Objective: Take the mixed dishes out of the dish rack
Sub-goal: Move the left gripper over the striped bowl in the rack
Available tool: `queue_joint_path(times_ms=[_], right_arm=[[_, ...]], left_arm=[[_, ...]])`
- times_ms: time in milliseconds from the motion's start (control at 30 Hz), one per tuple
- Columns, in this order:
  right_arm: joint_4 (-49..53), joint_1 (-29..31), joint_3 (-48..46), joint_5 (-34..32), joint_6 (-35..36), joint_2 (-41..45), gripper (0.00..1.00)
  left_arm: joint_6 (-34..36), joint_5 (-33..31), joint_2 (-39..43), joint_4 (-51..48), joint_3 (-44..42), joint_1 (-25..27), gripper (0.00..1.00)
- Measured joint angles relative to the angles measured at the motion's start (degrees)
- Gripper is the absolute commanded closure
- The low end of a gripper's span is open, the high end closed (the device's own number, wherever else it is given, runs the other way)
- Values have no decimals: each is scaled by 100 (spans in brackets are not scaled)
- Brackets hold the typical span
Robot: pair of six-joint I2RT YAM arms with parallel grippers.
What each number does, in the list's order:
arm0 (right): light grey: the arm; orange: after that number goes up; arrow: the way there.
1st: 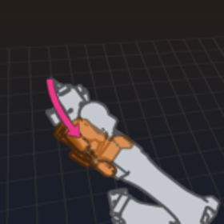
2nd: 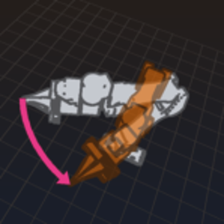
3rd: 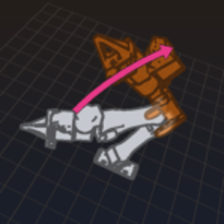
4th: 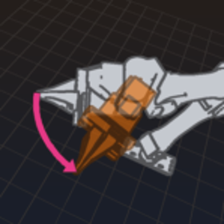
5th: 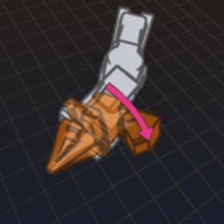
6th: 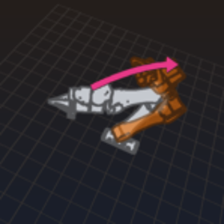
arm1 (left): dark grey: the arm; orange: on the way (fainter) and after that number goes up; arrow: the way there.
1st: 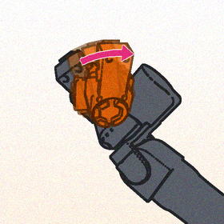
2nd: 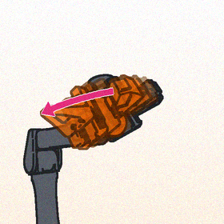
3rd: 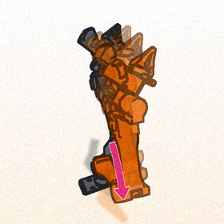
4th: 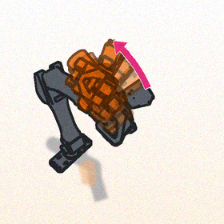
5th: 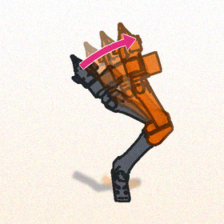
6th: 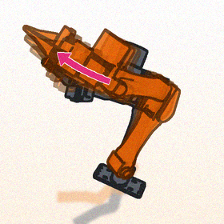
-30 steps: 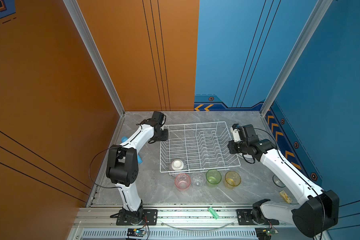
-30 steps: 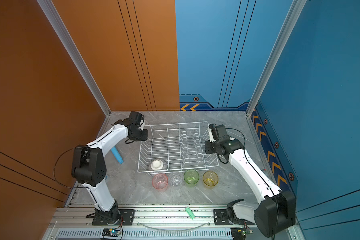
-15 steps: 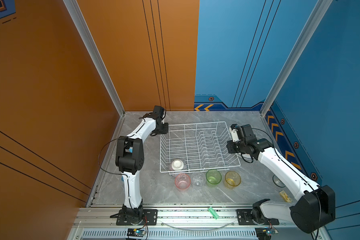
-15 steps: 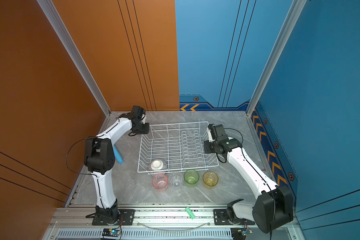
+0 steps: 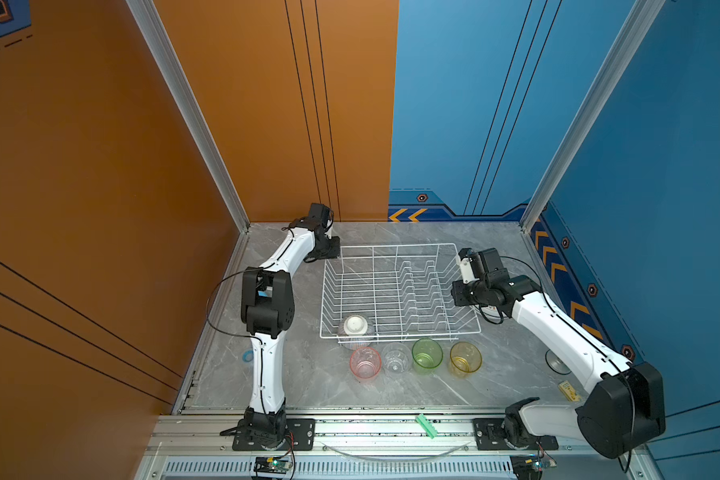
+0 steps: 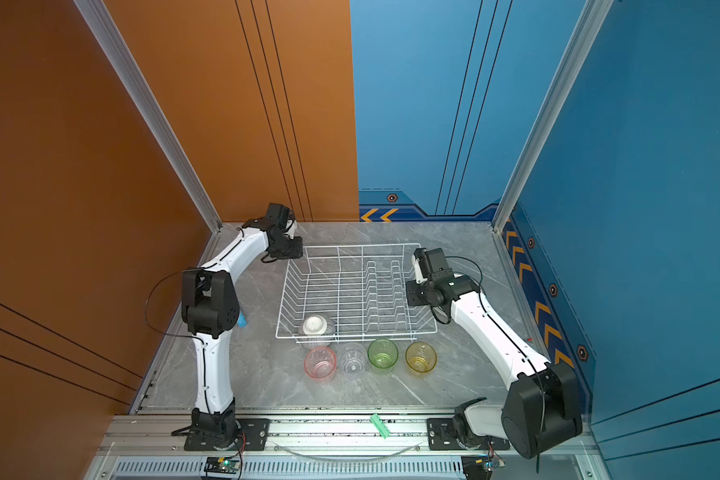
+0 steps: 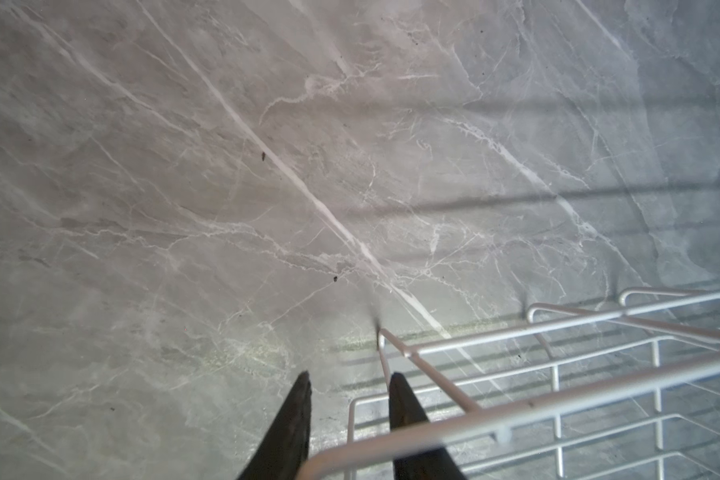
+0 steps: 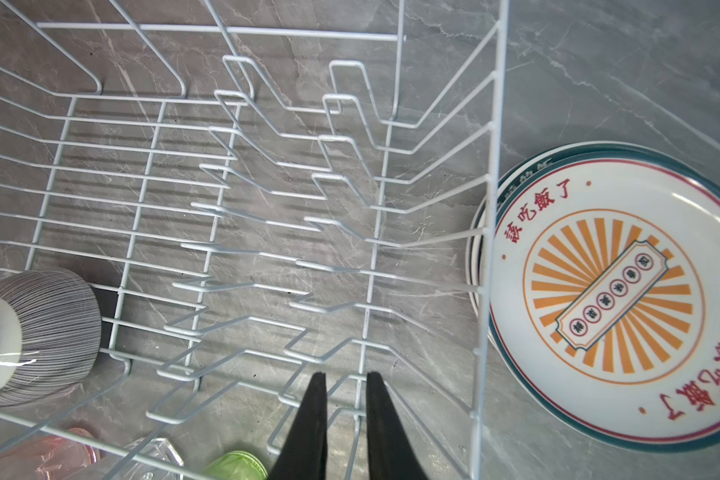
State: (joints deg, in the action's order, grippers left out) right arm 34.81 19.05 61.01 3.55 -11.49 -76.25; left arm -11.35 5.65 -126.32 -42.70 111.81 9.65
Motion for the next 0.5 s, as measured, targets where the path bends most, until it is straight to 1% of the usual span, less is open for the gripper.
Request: queue_joint_path(times_ms=[100,200,300,367,500], right_arm=[[-13,0,0,9,0,-15,83],[-17,0,0,37,0,-17,81],[-39,0,0,46,-7,-17,78],[-52,0,0,70,-11,-17,76],[-57,0,-2,81,-15,-17,75]], left_arm=[[0,48,-59,-26,92,-7,67],[-4,46,-90,-61,175,-7,63],[-2,42,-90,-81,264,-11,58],[35,-7,-81,-68,280,-11,52],[96,-273,66,-17,109,59,47]])
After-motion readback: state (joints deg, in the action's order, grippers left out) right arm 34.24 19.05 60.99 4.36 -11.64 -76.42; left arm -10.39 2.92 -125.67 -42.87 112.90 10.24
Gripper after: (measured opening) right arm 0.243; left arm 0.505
